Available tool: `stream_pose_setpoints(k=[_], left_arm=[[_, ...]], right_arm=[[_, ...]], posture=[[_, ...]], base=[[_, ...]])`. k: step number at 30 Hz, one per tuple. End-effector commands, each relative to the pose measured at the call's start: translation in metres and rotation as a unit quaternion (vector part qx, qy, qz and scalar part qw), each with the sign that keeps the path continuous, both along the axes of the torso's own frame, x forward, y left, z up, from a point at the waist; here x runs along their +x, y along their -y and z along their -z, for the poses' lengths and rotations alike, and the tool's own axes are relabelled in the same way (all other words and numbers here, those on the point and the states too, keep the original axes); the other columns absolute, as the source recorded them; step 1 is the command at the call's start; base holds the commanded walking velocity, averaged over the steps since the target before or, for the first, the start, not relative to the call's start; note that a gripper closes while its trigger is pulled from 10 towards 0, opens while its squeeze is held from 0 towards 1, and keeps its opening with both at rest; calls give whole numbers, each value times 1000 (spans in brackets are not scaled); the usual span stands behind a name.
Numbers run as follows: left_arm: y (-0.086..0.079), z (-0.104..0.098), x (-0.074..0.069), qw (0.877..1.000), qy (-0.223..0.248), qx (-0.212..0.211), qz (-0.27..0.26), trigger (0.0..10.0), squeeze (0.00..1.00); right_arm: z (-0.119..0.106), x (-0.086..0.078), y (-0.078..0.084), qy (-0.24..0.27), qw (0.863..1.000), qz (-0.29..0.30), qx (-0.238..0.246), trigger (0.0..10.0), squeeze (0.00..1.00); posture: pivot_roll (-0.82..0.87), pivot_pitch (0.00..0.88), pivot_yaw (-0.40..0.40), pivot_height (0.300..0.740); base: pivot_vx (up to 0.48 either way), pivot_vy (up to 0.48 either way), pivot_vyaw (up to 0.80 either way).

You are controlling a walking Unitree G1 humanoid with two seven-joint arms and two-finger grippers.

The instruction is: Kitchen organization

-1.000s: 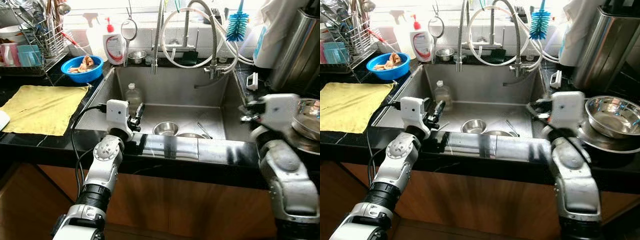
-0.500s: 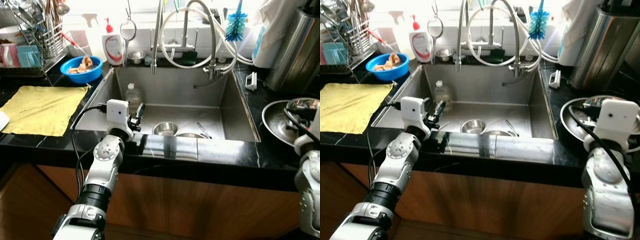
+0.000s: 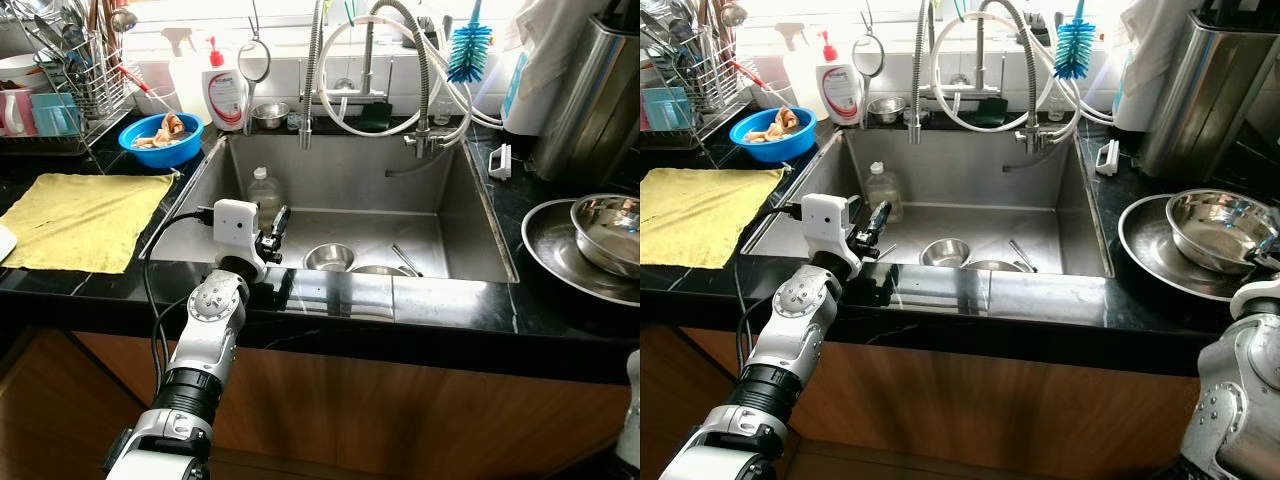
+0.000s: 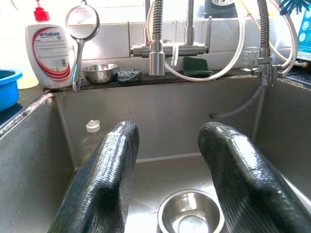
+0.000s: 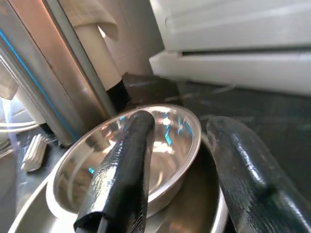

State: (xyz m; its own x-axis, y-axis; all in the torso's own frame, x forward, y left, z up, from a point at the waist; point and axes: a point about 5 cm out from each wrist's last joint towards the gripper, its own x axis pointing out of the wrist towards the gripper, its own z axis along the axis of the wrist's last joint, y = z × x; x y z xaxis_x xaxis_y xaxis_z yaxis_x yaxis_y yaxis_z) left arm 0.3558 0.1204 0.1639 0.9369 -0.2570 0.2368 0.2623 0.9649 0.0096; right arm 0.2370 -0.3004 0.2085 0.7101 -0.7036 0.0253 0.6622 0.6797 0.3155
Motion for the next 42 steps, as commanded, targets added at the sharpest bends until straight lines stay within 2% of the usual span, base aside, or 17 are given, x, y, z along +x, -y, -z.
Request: stream_pose_setpoints(k=[1, 7, 15, 25, 42], left_arm=[[-1, -3, 2, 1000, 3, 8, -2, 10000, 0], [-1, -3, 2, 1000, 2, 9, -2, 10000, 0], [-2, -3, 2, 1000, 3, 8, -2, 10000, 0], [-2, -4, 2, 1000, 4, 7, -3, 10000, 0], [-3, -4, 2, 1000, 6, 6, -6, 10000, 0]], right_arm=[[4, 2, 1, 8, 999, 1, 33, 10000, 0], [6, 7, 5, 33, 996, 8, 86, 10000, 0], [3, 13, 11, 54, 990, 22, 125, 10000, 0], [2, 19, 14, 56, 989, 29, 137, 10000, 0], [16, 28, 10, 18, 989, 20, 146, 10000, 0]], posture=[[-66, 0, 59, 740], [-68, 0, 60, 740], [-64, 0, 58, 740], [-65, 0, 59, 740], [-59, 0, 55, 740]], base=[[0, 0, 0], [0, 0, 0], [0, 0, 0], [0, 0, 0], [0, 0, 0]])
